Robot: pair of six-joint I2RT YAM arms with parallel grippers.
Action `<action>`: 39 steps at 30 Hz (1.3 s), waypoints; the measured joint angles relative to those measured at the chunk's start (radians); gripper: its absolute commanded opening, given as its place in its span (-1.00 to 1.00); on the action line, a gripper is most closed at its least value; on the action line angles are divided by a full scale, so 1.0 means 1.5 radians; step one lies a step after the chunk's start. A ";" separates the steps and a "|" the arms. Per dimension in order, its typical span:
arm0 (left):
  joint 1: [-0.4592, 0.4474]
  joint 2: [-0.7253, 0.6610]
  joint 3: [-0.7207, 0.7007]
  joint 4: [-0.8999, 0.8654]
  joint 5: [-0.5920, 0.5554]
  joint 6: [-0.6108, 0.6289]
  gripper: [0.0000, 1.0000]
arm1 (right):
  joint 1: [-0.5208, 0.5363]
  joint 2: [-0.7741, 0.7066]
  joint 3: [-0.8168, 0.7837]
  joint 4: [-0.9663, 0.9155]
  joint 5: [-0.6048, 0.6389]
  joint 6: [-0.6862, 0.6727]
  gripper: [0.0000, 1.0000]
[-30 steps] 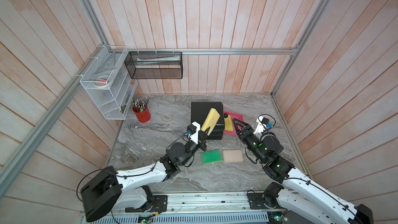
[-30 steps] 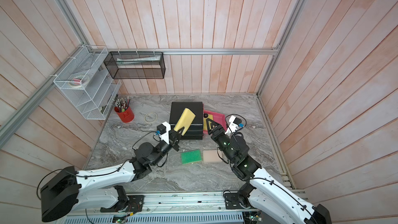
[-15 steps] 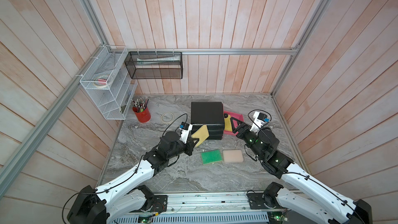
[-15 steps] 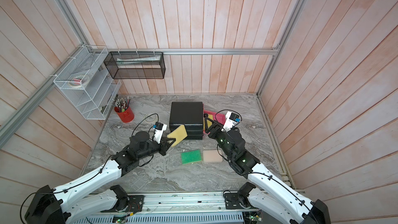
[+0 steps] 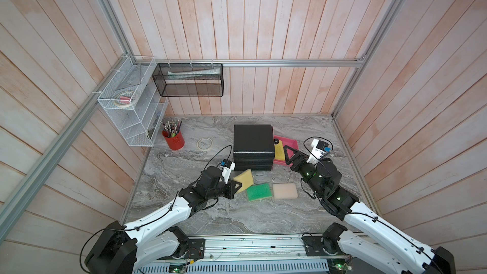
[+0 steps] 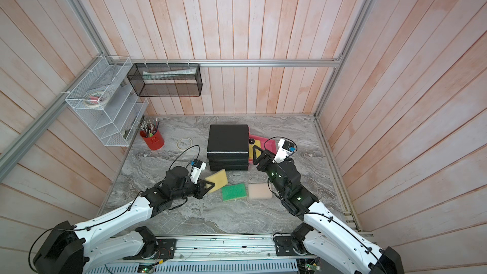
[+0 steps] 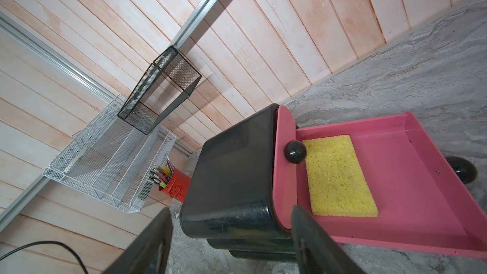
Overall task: Take the sponge out of the drawer
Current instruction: Place the sponge at the center of the board.
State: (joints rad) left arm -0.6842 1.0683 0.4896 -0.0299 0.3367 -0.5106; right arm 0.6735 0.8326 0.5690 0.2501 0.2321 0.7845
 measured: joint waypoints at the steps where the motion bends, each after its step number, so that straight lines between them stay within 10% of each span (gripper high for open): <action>1: -0.002 -0.005 -0.005 0.000 0.005 -0.008 -1.00 | -0.002 0.011 0.001 0.006 -0.019 -0.015 0.57; 15: -0.007 -0.143 -0.031 0.031 0.077 -0.054 -0.99 | -0.038 0.118 -0.056 0.050 -0.414 -0.155 0.68; 39: -0.006 0.005 0.002 -0.216 0.012 -0.081 -1.00 | -0.065 0.129 -0.115 0.101 -0.438 -0.170 0.68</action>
State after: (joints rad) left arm -0.6926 1.0752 0.4919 -0.3546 0.3542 -0.6315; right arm 0.5766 1.0256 0.3969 0.4011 -0.4255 0.5301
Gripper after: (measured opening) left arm 0.064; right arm 0.841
